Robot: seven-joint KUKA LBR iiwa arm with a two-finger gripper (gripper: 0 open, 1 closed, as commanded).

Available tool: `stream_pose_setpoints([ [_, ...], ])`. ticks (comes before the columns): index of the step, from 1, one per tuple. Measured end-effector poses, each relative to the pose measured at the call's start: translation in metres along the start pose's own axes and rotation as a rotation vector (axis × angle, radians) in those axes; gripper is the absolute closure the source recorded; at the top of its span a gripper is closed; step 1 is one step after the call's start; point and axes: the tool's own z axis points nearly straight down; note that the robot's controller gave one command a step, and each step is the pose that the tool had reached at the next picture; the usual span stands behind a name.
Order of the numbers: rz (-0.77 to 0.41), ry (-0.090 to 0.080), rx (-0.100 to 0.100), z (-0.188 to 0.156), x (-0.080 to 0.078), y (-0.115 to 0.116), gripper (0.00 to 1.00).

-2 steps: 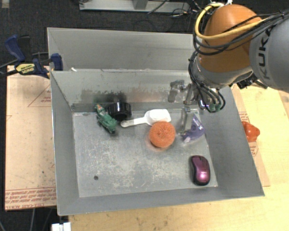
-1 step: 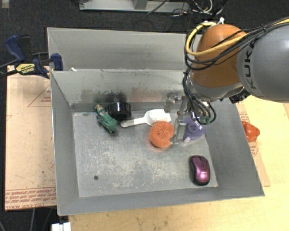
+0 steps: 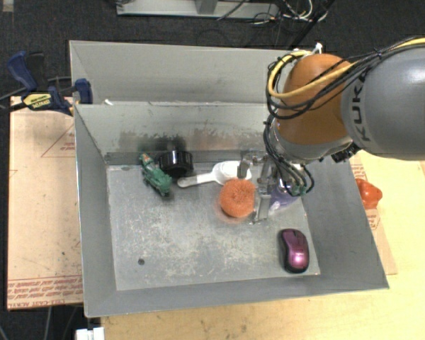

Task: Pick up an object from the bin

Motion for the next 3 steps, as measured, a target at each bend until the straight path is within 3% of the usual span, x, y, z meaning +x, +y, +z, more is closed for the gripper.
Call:
stream_pose_setpoints([
  [1,0.06,-0.011,-0.002,0.016,-0.011,-0.004,0.0],
  [2,0.043,-0.01,-0.001,0.069,-0.012,-0.003,0.0],
  [3,0.088,-0.025,-0.004,0.085,-0.011,-0.003,1.0],
])
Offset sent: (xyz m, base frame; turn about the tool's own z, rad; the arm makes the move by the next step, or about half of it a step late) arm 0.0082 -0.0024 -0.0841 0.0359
